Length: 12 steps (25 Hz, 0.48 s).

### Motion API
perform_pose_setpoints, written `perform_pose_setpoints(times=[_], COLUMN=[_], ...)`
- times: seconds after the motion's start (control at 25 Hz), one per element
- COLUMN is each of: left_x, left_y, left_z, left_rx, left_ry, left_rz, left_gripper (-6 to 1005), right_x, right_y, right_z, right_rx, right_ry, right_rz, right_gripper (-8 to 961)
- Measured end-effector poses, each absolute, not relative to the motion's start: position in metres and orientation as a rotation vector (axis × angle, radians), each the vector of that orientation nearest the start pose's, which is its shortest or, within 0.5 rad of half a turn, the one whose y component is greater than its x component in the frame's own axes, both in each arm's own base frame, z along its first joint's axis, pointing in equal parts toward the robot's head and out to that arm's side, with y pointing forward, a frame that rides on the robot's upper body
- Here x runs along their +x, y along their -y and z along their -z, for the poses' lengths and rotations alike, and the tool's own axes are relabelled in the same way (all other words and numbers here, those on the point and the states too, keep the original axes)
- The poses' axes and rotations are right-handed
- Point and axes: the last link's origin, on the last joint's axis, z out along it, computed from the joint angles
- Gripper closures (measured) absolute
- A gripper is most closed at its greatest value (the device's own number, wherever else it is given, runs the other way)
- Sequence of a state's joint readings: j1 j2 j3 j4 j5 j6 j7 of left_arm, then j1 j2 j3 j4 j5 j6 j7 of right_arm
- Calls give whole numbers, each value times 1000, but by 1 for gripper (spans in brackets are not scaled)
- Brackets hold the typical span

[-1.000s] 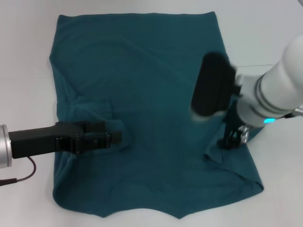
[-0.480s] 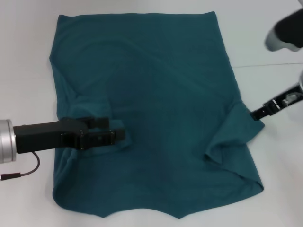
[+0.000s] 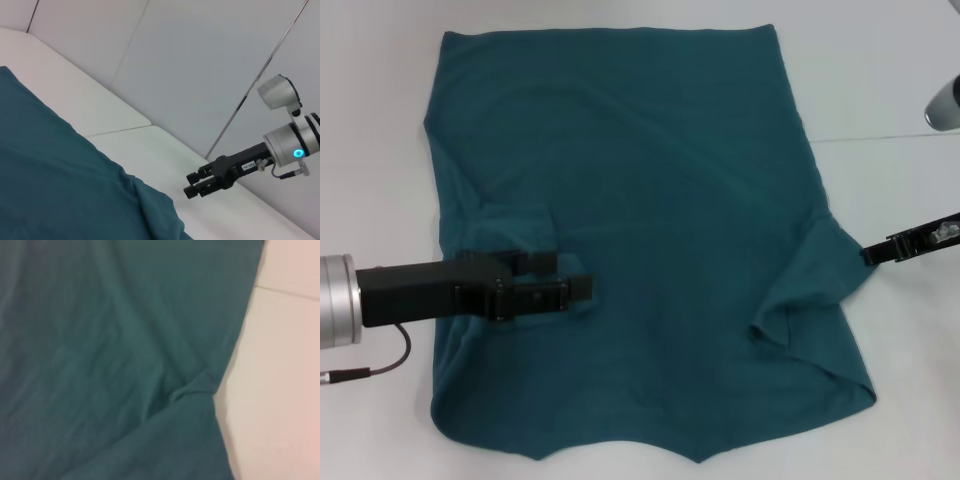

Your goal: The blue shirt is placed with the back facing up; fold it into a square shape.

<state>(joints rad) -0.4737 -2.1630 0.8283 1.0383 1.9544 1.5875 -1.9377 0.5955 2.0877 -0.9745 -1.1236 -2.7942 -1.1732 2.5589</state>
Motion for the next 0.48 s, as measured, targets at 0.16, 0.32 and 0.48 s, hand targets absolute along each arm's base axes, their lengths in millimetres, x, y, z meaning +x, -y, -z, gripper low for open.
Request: perform_pose_setpoints(times=[0.16,0.32,0.48], left_x=[-212,-213,-214], left_y=[-334,-334,-333], left_z=[-15,-15,-14], left_rx=[-2687,-2686,-2688], left_ry=[988,993,990], left_rz=[746,745,744], left_gripper=[201,201,201], right_x=[282,293,304], right_y=[-402,-402,-403], right_z=[-64,-64,-61], right_rx=[-2044,-2054,-2069], right_ry=[-1177,-1182,-1172], right_rz=[149,129,147], right_gripper=[182,257,255])
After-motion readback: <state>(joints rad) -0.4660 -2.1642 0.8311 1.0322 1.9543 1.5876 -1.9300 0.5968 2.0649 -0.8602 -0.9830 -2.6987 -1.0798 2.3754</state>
